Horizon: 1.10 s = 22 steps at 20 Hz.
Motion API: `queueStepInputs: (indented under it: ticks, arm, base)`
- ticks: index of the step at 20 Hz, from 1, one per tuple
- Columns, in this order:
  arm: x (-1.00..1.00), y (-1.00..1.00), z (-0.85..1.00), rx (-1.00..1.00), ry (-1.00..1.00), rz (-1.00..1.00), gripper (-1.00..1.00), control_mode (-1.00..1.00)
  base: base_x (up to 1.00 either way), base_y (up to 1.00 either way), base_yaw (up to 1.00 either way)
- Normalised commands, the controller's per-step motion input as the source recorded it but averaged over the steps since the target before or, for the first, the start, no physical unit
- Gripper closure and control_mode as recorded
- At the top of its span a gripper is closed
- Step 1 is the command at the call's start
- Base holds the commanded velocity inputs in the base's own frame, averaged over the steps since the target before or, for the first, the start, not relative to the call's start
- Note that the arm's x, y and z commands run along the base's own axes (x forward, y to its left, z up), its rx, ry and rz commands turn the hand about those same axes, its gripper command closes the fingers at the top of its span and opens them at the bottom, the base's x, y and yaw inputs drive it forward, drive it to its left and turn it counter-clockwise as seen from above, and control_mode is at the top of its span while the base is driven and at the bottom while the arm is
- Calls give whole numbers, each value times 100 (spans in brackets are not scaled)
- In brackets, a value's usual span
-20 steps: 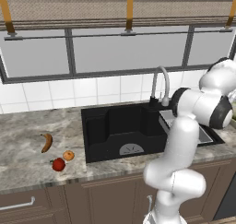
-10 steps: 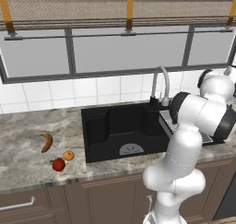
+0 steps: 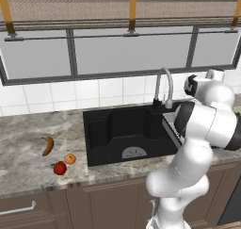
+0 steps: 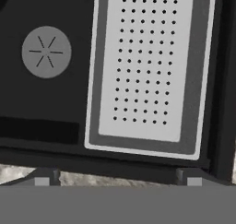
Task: There is a mixed pile of frozen fruits and vegetables on the counter. Locate all the frozen vegetables and place the items in a bowl on the counter. Take all the frozen fruits and defrost them in a running sink.
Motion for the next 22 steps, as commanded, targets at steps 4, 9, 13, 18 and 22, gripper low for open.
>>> queueStepInputs:
  ticks: [4, 9, 13, 18, 22]
  arm:
    - [-6, 94, -23, 0, -3, -10, -100, -100]
    - [0, 100, -26, -3, 1, 0, -100, -100]
    - [0, 96, -15, -3, 0, 0, -100, -100]
    - [0, 91, -8, -3, 0, 0, -100, -100]
    - [2, 82, -1, -6, 0, 0, -100, -100]
  base:
    - [0, 0, 0]
    - [0, 0, 0]
    - [0, 0, 0]
    - [0, 0, 0]
    - [0, 0, 0]
